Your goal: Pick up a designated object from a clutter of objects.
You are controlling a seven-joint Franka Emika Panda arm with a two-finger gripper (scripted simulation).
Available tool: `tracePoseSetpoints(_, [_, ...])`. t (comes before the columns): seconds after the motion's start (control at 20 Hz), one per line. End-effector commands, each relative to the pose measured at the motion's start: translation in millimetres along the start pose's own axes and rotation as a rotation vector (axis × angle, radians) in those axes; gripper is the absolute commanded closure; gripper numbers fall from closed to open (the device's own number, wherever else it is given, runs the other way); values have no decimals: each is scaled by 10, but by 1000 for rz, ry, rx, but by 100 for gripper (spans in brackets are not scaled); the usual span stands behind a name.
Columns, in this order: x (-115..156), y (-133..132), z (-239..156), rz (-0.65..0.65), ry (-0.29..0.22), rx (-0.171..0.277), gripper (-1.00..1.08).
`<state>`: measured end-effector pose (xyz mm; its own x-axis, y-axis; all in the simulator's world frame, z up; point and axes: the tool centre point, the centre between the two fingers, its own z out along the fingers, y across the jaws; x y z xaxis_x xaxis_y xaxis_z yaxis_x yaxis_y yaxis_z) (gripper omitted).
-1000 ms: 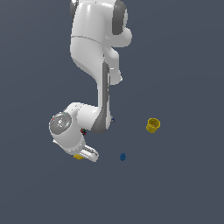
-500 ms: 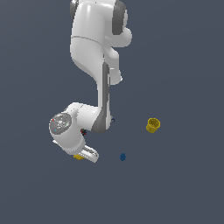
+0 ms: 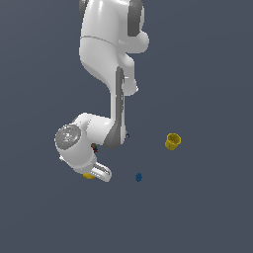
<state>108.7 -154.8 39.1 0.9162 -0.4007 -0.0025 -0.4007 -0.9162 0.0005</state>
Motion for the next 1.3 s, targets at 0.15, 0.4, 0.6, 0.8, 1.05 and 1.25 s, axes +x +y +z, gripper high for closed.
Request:
tracePoseSetpoints(0.15, [-45, -45, -279, 0, 2, 1, 108])
tracePoseSetpoints(0.4, [-124, -109, -694, 0, 2, 1, 108])
tracePoseSetpoints(0.6, [-205, -174, -1134, 0, 2, 1, 108])
tracePoseSetpoints(0.8, [-290, -245, -1614, 1, 2, 1, 108])
tracePoseSetpoints(1.05, [-390, -335, -2207, 1, 2, 0, 108])
tracePoseSetpoints(1.25, [-457, -402, -2639, 1, 3, 0, 108])
